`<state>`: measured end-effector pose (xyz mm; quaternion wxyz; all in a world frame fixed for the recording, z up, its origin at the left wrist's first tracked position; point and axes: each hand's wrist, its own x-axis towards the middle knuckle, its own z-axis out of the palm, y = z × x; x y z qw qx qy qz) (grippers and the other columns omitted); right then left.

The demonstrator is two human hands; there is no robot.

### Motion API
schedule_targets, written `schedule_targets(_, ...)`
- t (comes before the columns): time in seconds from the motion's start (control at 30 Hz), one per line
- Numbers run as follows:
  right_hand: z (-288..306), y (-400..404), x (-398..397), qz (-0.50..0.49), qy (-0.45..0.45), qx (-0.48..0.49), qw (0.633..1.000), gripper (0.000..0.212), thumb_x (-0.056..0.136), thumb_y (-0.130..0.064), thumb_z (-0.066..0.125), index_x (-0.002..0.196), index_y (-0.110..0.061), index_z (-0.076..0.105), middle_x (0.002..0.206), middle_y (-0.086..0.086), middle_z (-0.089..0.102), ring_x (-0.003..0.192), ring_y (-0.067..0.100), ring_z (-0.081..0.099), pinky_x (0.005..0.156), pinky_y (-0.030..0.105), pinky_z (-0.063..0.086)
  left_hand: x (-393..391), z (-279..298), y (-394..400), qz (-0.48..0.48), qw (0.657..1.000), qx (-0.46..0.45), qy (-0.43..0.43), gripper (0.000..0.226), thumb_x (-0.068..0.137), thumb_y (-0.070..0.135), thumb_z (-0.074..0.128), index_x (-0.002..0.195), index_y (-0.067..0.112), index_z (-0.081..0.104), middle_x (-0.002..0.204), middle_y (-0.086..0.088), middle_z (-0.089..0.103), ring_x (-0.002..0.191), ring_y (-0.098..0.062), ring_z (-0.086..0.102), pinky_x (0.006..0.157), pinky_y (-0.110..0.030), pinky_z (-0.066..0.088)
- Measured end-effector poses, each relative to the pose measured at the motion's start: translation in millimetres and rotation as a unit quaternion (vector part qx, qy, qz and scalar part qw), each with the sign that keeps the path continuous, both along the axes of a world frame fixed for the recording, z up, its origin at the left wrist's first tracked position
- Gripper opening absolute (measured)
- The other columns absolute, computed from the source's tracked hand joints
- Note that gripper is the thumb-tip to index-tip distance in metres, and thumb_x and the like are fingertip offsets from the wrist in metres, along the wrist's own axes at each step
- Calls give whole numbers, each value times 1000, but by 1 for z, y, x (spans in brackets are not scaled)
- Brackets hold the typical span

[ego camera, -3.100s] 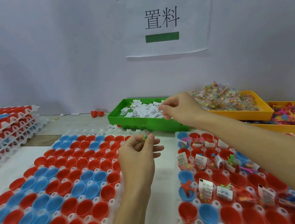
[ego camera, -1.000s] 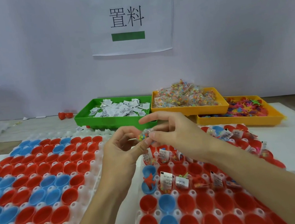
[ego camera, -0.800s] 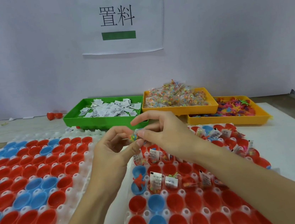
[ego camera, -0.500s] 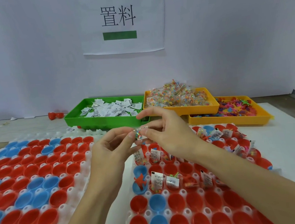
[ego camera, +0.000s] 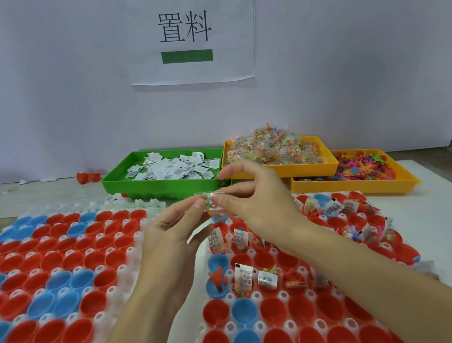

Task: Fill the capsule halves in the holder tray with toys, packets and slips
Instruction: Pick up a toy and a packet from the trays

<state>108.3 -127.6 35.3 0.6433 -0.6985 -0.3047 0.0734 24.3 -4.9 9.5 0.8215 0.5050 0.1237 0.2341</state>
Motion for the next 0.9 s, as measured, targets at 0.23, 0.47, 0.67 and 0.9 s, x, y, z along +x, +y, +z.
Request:
schedule_targets(0.23, 3, 1, -2, 45, 17, 2, 999, 22, 91, -11, 71, 110, -20, 66, 85, 1, 78, 77, 13, 74, 68, 23, 59, 0, 1, 1, 48, 999, 21, -11, 32, 70, 20, 73, 100, 11, 71, 89, -8, 75, 84, -19, 73, 73, -26, 56)
schedule_targets(0.47, 2, 7, -4, -4, -35, -20, 999, 24, 87, -8, 75, 103, -24, 66, 86, -3, 78, 77, 5, 73, 73, 22, 60, 0, -3, 4, 77, 990, 115, -9, 19, 69, 27, 75, 85, 17, 77, 85, -9, 75, 83, -21, 72, 69, -22, 56)
schedule_targets(0.67, 3, 11, -6, 5, -4, -51, 999, 21, 90, -14, 73, 111, -14, 71, 89, 0, 75, 75, 10, 74, 67, 22, 60, -2, -3, 9, 73, 991, 110, -28, 9, 70, 27, 75, 78, 23, 77, 76, -5, 72, 75, -19, 69, 71, -23, 56)
schedule_targets(0.9, 7, 11, -8, 22, -8, -52, 998, 12, 88, -7, 73, 89, -18, 77, 77, 3, 76, 71, 19, 74, 68, 28, 62, -6, 1, 21, 25, 987, 157, -6, 10, 86, 7, 71, 89, 15, 76, 85, -17, 71, 78, -25, 68, 72, -27, 55)
